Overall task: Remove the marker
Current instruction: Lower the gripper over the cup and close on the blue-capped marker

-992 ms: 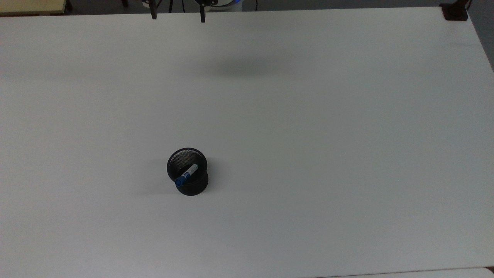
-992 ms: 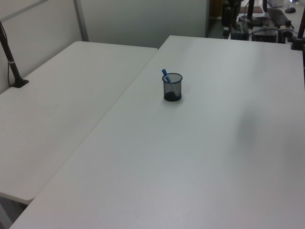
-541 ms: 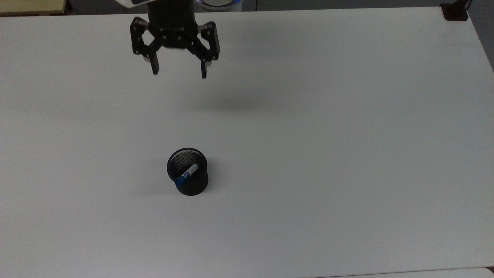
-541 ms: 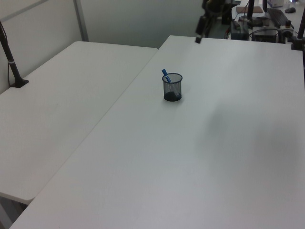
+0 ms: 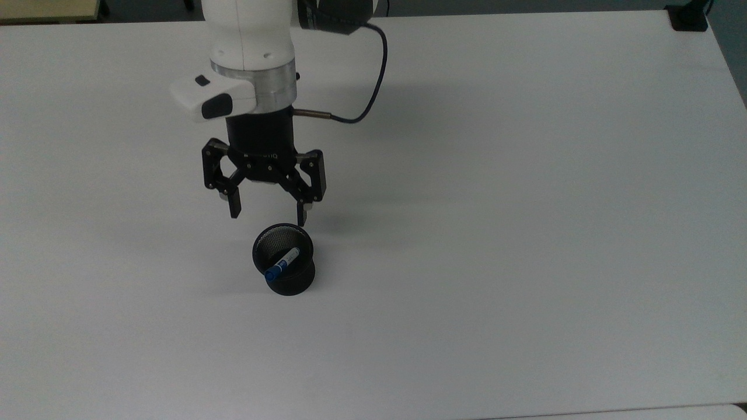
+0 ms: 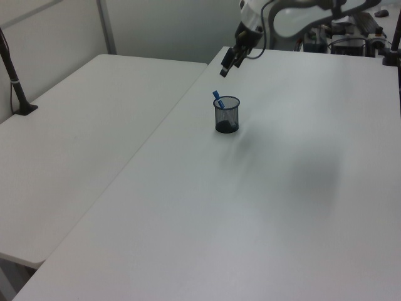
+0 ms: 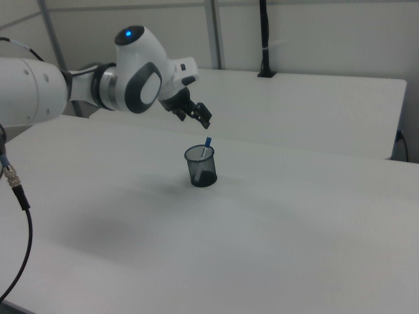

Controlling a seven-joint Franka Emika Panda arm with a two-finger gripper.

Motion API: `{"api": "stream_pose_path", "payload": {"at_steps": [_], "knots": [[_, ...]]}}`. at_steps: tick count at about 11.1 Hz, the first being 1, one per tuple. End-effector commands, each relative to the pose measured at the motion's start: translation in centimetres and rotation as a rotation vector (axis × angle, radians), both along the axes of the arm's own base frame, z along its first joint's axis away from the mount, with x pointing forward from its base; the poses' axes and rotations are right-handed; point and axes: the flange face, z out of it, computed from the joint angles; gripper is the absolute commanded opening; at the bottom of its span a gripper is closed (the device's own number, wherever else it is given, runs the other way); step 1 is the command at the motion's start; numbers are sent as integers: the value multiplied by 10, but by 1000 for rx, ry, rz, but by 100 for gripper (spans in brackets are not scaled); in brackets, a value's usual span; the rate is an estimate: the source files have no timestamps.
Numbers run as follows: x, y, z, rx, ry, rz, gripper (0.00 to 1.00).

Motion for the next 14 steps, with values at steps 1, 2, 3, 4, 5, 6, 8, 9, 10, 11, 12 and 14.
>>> {"api": "stream_pose_path", "payload": {"at_steps": [1, 2, 3, 4, 5, 6, 8, 9, 10, 11, 12, 14], "knots": [[22, 2, -32, -35, -93, -11, 78], [26, 4, -44, -54, -112, -9, 78], [28, 4, -55, -77, -106, -7, 78], [29, 6, -67, -93, -94, -7, 77], [30, 7, -78, -106, -84, -13, 74], [31, 7, -84, -125, -79, -8, 74], [33, 8, -95, -124, -101, -2, 61], [34, 8, -97, -120, -105, -6, 55], [34, 9, -98, -115, -105, -11, 51], [34, 11, -96, -112, -113, -12, 42], [34, 11, -96, -110, -115, -12, 32], [34, 9, -94, -105, -117, -22, 24]]}}
